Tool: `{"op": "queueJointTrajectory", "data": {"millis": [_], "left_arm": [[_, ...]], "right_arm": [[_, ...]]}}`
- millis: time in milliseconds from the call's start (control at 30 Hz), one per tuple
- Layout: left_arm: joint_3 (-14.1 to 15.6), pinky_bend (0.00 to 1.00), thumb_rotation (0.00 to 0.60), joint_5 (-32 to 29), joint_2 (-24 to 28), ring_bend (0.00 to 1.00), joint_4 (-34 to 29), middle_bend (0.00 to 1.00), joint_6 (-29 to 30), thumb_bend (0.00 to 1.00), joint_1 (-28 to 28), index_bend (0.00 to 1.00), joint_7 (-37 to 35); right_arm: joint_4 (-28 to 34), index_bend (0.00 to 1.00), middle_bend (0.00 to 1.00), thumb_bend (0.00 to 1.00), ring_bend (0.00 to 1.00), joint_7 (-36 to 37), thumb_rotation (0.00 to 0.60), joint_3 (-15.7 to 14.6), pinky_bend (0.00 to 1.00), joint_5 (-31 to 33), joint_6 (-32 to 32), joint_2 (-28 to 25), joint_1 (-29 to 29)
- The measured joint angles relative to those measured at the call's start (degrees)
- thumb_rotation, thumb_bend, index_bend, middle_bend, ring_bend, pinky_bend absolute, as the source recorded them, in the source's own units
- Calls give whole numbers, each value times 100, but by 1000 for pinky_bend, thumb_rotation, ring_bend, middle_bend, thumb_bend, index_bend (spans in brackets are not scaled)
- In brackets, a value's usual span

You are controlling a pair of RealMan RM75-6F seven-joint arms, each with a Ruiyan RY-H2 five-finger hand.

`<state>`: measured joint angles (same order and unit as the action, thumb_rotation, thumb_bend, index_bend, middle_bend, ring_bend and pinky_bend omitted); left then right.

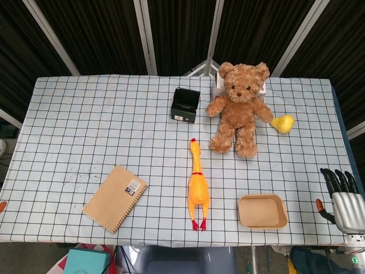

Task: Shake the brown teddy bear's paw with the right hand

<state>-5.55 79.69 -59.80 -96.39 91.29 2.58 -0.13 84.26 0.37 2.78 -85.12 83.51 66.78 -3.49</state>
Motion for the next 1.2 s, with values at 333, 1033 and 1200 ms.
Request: {"op": "queueJointTrajectory", "data": {"millis": [333, 1033, 1200], "left_arm": [[69, 135, 600, 130, -5, 0, -54, 0, 27, 269, 3, 215, 81], [-68, 135, 600, -208, -42, 0, -86, 0, -83, 269, -70, 215, 234], [-119, 135, 600, -351, -49, 0, -74, 0, -152, 269, -97, 215, 270]], "right_arm": [[110, 50, 129, 358, 72, 629, 600, 74, 0, 304, -565, 51, -169], [-579, 73, 130, 340, 81, 2542, 600, 1578, 0, 3234, -4599, 72, -2384], [-1493, 85, 130, 340, 84, 2408, 600, 1739, 0, 3741, -4933, 545, -2988]]}}
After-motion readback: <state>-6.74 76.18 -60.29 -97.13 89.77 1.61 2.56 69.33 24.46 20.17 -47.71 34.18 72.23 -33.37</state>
